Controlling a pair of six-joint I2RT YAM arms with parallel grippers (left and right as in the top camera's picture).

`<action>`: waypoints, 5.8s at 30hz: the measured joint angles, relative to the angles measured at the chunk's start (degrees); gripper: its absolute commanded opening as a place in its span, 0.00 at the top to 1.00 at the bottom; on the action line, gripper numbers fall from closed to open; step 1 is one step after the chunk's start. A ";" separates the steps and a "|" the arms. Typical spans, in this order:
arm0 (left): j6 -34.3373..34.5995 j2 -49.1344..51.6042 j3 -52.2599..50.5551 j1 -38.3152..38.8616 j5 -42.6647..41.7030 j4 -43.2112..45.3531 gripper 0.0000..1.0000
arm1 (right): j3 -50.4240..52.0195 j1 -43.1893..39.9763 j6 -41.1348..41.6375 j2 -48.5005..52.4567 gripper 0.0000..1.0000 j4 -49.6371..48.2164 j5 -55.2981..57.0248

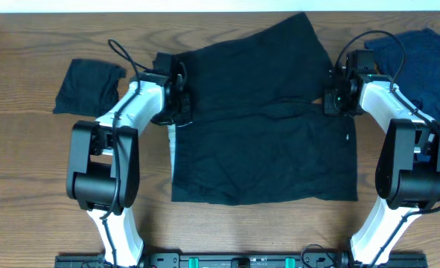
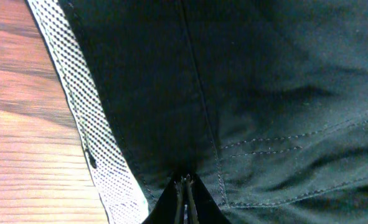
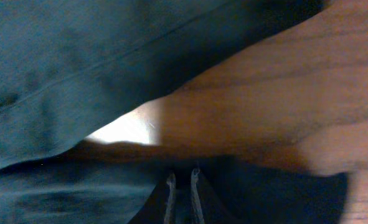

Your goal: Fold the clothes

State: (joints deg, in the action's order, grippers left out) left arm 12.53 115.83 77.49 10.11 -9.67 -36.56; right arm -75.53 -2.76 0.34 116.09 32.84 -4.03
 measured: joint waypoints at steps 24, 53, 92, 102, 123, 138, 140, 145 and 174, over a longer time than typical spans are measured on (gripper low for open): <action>1.70 -18.18 2.99 -2.84 -2.60 -5.51 0.94 | -0.48 0.74 -3.96 2.43 0.99 -19.93 -7.72; 3.04 -17.73 1.68 -2.84 6.95 -15.78 0.94 | -1.36 1.29 -1.75 1.55 0.99 -10.71 1.42; 11.67 -32.50 -4.87 -0.07 7.10 -17.84 0.94 | 18.86 7.61 35.52 -31.02 0.17 42.62 -0.26; 11.39 -27.36 -5.01 -0.09 7.10 -16.98 0.94 | 31.34 7.58 40.06 -36.74 0.23 31.01 -2.01; 11.23 -27.39 -5.01 -1.01 7.08 -16.72 0.94 | 41.64 -1.84 38.36 -39.52 0.42 12.44 -0.17; 11.23 -27.39 -5.01 -1.01 7.08 -16.74 0.94 | 41.86 -1.84 36.26 -39.52 0.34 10.69 -0.04; 11.26 -27.39 -5.01 -1.01 7.08 -16.74 0.94 | 41.90 -1.84 36.22 -39.52 0.32 10.86 -0.04; 11.52 -27.39 -5.01 -1.01 7.08 -16.72 0.94 | 41.90 -1.84 36.02 -39.52 0.30 11.52 -0.04; 13.42 -27.39 -5.01 -1.01 7.08 -13.77 0.93 | 44.74 -1.88 34.64 -40.65 0.49 10.25 0.94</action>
State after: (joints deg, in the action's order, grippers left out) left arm 25.96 88.44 72.49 9.10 -2.59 -50.33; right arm -30.79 -4.64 34.98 75.44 43.09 -3.09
